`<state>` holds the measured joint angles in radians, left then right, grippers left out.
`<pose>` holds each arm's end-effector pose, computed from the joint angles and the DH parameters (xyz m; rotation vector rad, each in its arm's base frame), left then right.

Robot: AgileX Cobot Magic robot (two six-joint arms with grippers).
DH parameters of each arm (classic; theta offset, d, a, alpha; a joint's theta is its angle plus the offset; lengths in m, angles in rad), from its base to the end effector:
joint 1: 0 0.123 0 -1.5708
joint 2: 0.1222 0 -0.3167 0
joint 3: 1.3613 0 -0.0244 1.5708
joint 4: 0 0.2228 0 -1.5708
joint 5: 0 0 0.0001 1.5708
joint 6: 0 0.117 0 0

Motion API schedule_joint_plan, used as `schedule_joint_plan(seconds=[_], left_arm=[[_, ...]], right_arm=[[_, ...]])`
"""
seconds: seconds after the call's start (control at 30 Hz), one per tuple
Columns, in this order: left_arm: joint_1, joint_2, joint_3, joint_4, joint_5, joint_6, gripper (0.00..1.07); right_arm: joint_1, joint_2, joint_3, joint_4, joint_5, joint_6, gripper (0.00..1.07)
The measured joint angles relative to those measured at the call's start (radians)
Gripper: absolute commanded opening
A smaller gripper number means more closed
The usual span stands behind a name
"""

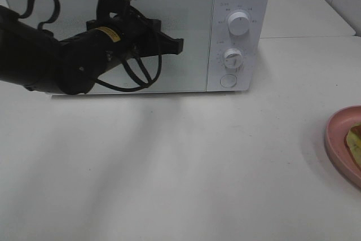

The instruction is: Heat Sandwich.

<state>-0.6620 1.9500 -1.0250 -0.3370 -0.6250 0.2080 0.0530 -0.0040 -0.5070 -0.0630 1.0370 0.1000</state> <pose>0.3538 -0.2471 0.2241 0.3972 1.7755 -0.3433 -0.0380 -0.0084 0.2564 0.0496 2.0074 0.0228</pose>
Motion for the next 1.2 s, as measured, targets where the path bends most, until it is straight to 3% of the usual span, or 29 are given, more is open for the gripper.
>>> schedule_joint_plan(seconds=[0.13, 0.23, 0.27, 0.3, 0.33, 0.37, 0.87, 1.0, 1.13, 1.2], left_arm=[[0.009, -0.071, 0.059, -0.014, 0.081, -0.003, 0.02], [0.009, -0.121, 0.089, -0.014, 0.192, -0.003, 0.33], [0.009, -0.121, 0.089, -0.014, 0.192, -0.003, 0.33], [0.009, -0.158, 0.108, -0.014, 0.286, -0.003, 0.49], [0.009, -0.176, 0.115, -0.014, 0.323, -0.003, 0.88], [0.009, -0.192, 0.120, -0.014, 0.368, -0.003, 1.04], [0.023, -0.312, 0.121, 0.048, 0.989, -0.003, 1.01], [0.082, -0.345, 0.121, 0.052, 1.165, -0.003, 1.01], [0.234, -0.408, 0.121, 0.055, 1.385, -0.003, 1.01], [0.268, -0.422, 0.121, 0.056, 1.418, -0.003, 1.01]], right_arm=[[0.000, 0.000, 0.000, 0.000, 0.000, 0.000, 0.76], [0.000, 0.000, 0.000, 0.000, 0.000, 0.000, 0.76], [0.000, 0.000, 0.000, 0.000, 0.000, 0.000, 0.76], [0.000, 0.000, 0.000, 0.000, 0.000, 0.000, 0.76], [0.000, 0.000, 0.000, 0.000, 0.000, 0.000, 0.76], [0.000, 0.000, 0.000, 0.000, 0.000, 0.000, 0.76], [0.000, 0.000, 0.000, 0.000, 0.000, 0.000, 0.76], [0.000, 0.000, 0.000, 0.000, 0.000, 0.000, 0.76], [0.000, 0.000, 0.000, 0.000, 0.000, 0.000, 0.76], [0.000, 0.000, 0.000, 0.000, 0.000, 0.000, 0.76]])
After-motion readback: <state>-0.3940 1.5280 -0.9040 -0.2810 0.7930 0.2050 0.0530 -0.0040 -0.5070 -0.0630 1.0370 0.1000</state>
